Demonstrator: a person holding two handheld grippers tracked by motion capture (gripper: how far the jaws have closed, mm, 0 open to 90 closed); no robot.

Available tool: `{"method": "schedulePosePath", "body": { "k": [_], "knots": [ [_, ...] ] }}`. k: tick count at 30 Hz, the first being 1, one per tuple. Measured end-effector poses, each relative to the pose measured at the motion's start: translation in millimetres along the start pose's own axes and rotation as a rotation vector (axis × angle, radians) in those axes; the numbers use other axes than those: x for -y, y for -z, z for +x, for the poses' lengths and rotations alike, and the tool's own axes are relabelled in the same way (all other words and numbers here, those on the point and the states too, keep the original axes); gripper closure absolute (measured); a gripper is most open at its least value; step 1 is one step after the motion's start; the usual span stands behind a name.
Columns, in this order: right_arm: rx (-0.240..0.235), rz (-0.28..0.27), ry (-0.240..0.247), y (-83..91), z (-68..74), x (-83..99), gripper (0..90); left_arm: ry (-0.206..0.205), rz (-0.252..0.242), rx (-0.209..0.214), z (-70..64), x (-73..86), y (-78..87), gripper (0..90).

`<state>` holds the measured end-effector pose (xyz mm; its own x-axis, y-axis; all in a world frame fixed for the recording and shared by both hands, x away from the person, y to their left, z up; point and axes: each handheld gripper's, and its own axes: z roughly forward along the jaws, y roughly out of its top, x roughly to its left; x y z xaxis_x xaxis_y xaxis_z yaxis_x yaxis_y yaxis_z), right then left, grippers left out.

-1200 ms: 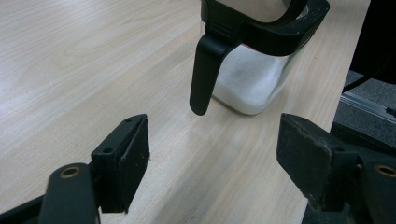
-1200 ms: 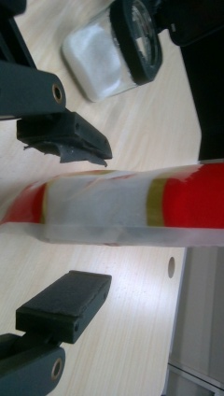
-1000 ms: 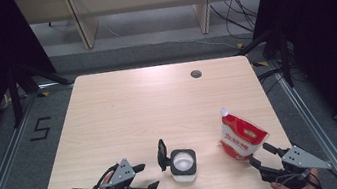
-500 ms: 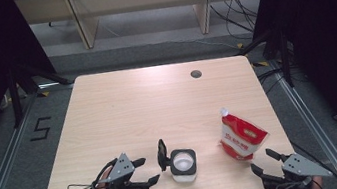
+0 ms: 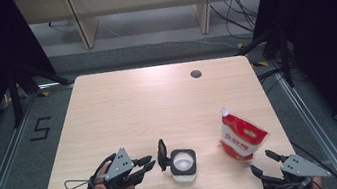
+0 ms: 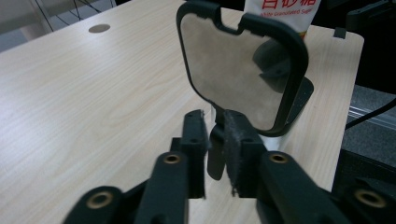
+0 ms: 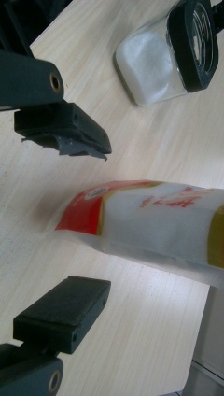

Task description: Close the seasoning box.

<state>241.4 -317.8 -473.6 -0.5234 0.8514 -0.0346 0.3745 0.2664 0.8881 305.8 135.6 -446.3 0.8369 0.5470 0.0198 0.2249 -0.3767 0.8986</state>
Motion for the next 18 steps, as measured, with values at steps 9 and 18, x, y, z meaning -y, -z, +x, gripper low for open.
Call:
{"method": "schedulePosePath", "body": {
  "k": [9,18],
  "knots": [
    [-0.013,0.012,0.019,-2.6,3.3,-0.4,29.8,-0.018,-0.012,0.031,-6.4,-11.4,-5.1,89.2],
    [-0.024,0.008,0.019,-3.0,4.1,-0.7,29.9,-0.007,-0.039,0.037,-5.8,-19.4,-3.9,88.8]
  ]
}}
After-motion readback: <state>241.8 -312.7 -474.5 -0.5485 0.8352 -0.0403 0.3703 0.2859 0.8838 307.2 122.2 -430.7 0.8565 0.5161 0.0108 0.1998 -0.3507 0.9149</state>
